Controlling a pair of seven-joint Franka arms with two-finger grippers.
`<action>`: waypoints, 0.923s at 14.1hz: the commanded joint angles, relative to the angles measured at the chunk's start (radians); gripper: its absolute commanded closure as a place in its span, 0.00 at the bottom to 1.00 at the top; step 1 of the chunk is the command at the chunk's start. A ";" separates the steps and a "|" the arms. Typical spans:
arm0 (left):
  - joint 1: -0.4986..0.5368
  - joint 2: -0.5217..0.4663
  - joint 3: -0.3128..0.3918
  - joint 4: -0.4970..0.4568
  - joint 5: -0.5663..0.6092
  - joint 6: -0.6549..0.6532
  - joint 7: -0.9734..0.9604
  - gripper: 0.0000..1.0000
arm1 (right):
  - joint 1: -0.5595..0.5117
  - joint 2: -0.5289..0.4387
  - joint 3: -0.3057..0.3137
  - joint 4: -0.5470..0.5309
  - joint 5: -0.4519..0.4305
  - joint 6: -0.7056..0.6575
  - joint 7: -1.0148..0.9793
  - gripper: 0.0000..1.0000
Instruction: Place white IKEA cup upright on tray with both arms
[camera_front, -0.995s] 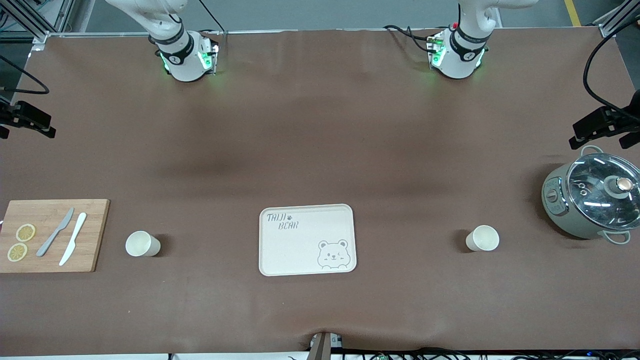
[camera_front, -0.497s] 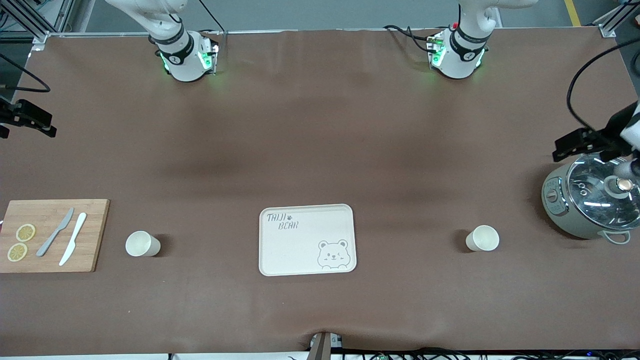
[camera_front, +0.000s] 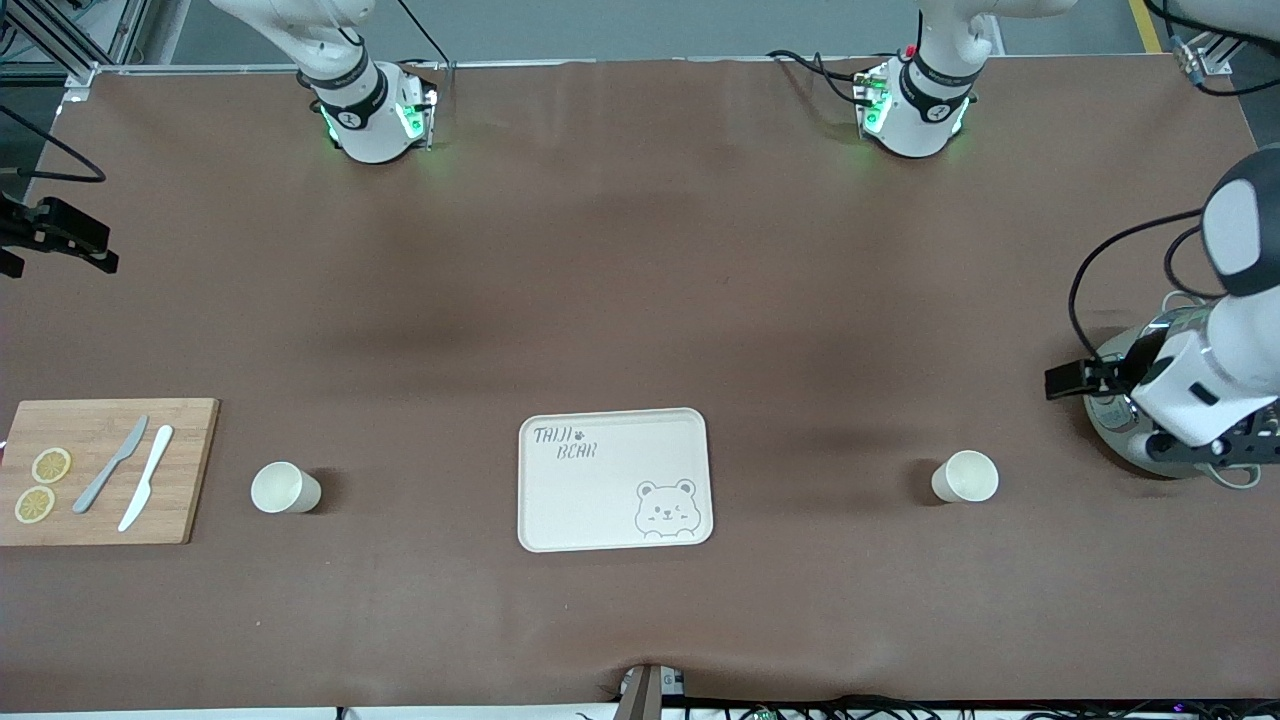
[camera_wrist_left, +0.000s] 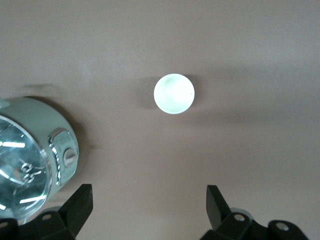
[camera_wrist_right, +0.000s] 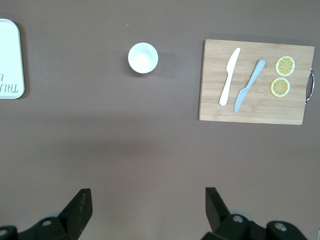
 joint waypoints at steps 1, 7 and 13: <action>0.003 0.063 -0.005 0.015 0.026 0.067 0.016 0.00 | 0.014 0.024 -0.002 0.006 0.017 0.008 0.009 0.00; 0.009 0.191 -0.005 0.015 0.025 0.187 0.024 0.00 | -0.003 0.197 -0.007 0.064 0.009 0.109 0.019 0.00; 0.011 0.284 -0.006 0.012 0.013 0.229 0.048 0.00 | -0.003 0.351 -0.008 0.081 0.017 0.262 0.053 0.00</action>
